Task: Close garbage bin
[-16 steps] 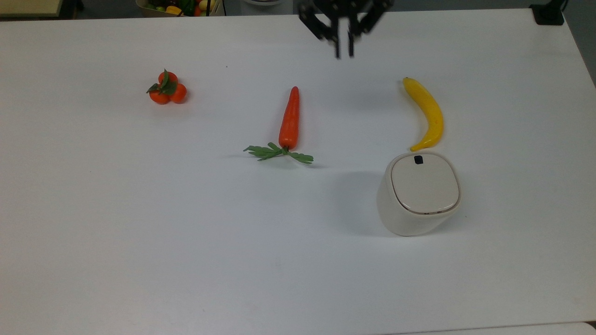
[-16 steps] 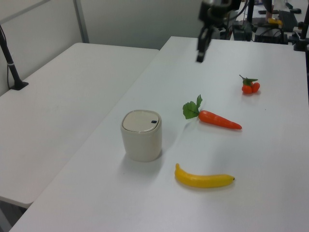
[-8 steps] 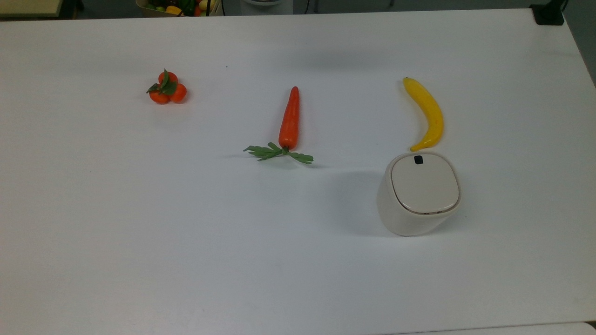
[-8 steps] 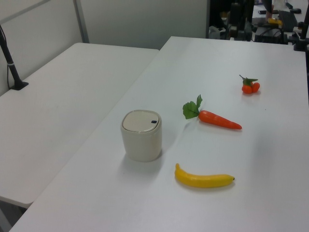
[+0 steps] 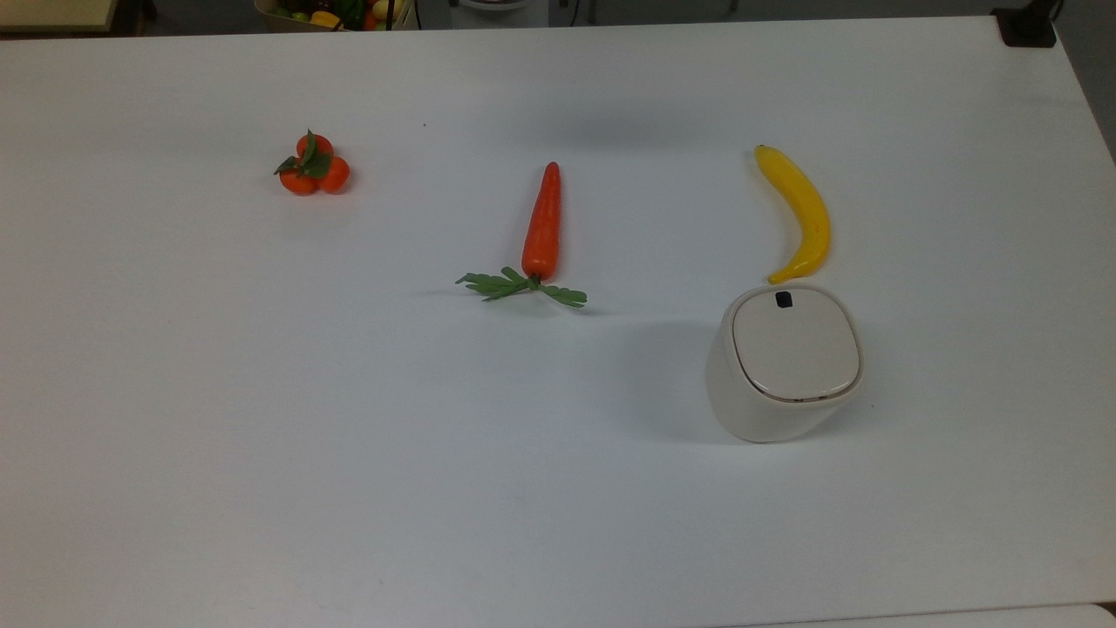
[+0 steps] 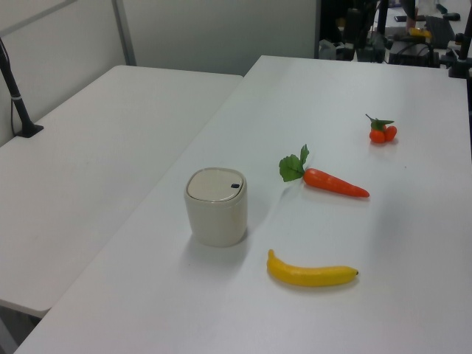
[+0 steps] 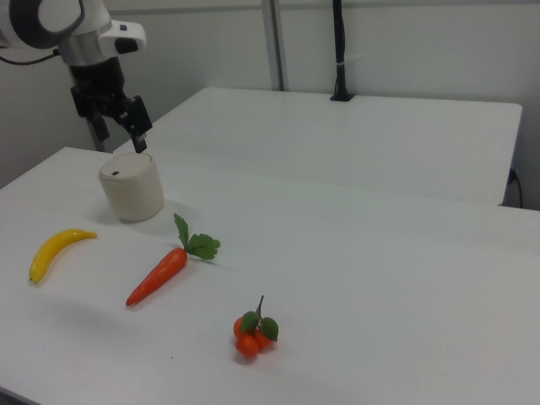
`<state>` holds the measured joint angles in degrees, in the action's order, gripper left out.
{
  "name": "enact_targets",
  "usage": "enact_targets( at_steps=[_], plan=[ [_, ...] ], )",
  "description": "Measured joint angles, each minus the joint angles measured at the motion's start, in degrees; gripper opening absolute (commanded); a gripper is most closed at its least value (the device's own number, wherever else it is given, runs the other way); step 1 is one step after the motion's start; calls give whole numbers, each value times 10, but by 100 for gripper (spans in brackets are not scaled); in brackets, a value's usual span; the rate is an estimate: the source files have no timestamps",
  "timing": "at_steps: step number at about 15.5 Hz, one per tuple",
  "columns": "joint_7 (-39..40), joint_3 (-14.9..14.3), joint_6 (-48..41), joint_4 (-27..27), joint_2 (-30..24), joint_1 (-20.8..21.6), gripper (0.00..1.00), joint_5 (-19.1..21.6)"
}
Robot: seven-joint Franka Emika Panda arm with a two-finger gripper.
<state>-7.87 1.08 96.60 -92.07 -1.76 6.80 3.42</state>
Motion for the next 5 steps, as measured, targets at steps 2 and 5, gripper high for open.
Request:
enact_targets(
  at_steps=[2,5],
  plan=[
    [6,-1,7,-2,0,0,100,0],
    [21,-1,7,-2,-1,0,100,0]
  ],
)
